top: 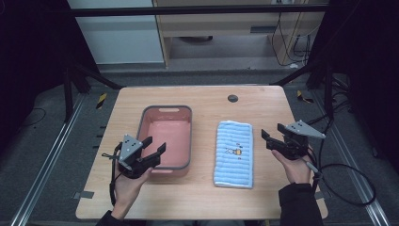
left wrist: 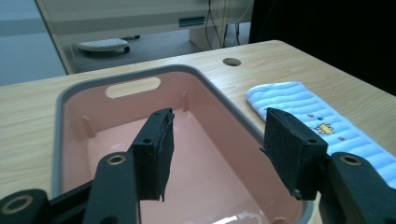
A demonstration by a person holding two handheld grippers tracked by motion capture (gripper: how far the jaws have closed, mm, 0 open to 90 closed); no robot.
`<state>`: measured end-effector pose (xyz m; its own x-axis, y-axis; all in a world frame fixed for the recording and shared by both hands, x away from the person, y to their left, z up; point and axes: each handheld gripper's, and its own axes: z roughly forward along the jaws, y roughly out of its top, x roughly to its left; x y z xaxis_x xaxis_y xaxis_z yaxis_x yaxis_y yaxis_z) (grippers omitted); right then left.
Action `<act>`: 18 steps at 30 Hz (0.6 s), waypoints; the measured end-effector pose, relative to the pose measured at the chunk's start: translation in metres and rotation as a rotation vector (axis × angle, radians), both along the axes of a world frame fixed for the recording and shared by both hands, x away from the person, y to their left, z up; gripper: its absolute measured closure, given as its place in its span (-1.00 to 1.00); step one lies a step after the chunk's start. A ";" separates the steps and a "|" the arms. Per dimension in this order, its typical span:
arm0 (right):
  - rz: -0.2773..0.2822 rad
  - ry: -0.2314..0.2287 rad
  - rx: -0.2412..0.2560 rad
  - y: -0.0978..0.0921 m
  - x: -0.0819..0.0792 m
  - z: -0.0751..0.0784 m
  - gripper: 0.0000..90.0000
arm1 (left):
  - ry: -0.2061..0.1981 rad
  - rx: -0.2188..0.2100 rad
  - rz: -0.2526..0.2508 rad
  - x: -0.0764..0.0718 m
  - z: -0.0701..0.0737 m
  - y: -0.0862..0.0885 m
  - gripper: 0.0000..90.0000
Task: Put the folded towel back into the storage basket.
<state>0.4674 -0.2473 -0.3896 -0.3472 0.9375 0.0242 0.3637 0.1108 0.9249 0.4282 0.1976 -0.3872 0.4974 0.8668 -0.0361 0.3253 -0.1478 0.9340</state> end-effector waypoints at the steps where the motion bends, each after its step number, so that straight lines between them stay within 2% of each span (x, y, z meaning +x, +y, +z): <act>1: -0.001 0.000 0.002 0.001 0.001 0.000 -0.23 | 0.000 0.002 -0.005 0.000 0.000 -0.003 -0.06; 18: 0.009 0.008 -0.012 0.012 0.018 0.004 -0.24 | 0.003 0.019 -0.063 0.002 -0.005 -0.038 -0.03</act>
<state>0.4851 -0.2356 -0.3858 -0.3559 0.9344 0.0158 0.3702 0.1254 0.9204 0.4299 0.1594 -0.3918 0.5507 0.8345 -0.0208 0.3172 -0.1861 0.9299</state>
